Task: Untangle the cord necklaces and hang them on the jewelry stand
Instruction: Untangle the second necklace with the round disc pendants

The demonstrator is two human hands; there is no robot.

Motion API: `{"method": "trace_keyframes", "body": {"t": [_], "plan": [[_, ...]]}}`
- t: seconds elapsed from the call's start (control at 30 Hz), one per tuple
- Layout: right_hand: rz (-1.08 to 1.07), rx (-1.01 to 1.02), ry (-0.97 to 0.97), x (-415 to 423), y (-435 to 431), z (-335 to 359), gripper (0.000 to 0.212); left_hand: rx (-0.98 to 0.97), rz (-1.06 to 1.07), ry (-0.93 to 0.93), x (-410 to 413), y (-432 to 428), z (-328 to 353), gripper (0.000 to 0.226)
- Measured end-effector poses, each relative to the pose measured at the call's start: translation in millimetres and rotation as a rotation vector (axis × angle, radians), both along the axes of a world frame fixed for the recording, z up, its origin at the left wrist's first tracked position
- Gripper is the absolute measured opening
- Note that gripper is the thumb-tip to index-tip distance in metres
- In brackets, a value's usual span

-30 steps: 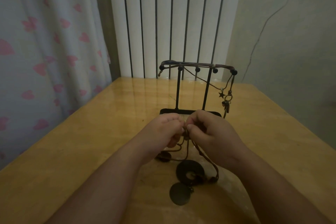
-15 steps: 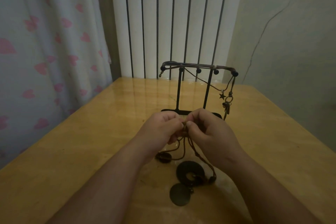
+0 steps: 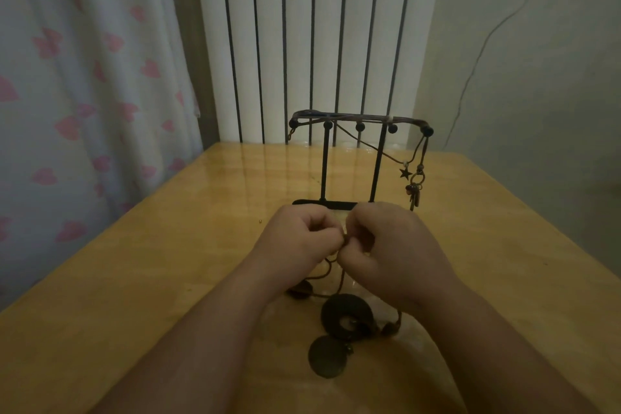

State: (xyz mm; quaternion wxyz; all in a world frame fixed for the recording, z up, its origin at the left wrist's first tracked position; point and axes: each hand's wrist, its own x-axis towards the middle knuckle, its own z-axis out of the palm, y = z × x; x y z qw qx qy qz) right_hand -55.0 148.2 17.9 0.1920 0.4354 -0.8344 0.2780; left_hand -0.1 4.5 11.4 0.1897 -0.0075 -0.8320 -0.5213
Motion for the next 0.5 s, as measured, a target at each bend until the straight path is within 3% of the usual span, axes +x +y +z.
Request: {"method": "trace_keyframes", "body": {"t": [0.13,0.23,0.37,0.43,0.5], "plan": [[0.011,-0.212,-0.083,-3.1,-4.3,-14.0,0.009,0.147,-0.028,-0.023,-0.4,2.3,2.2,0.032],[0.023,-0.371,-0.148,-1.7,-10.1,-19.6,0.010,0.259,-0.054,-0.043,-0.7,3.3,2.9,0.017],[0.079,-0.529,-0.303,3.3,-14.7,-19.4,0.008,0.352,-0.052,-0.065,-2.7,2.9,1.4,0.014],[0.092,-0.495,-0.375,2.6,-14.0,-18.5,0.007,0.338,-0.028,-0.053,-1.9,0.0,1.1,0.014],[0.046,-0.324,-0.319,-0.4,-11.7,-17.0,0.001,0.208,0.024,-0.023,-0.1,-4.8,0.7,0.017]]}}
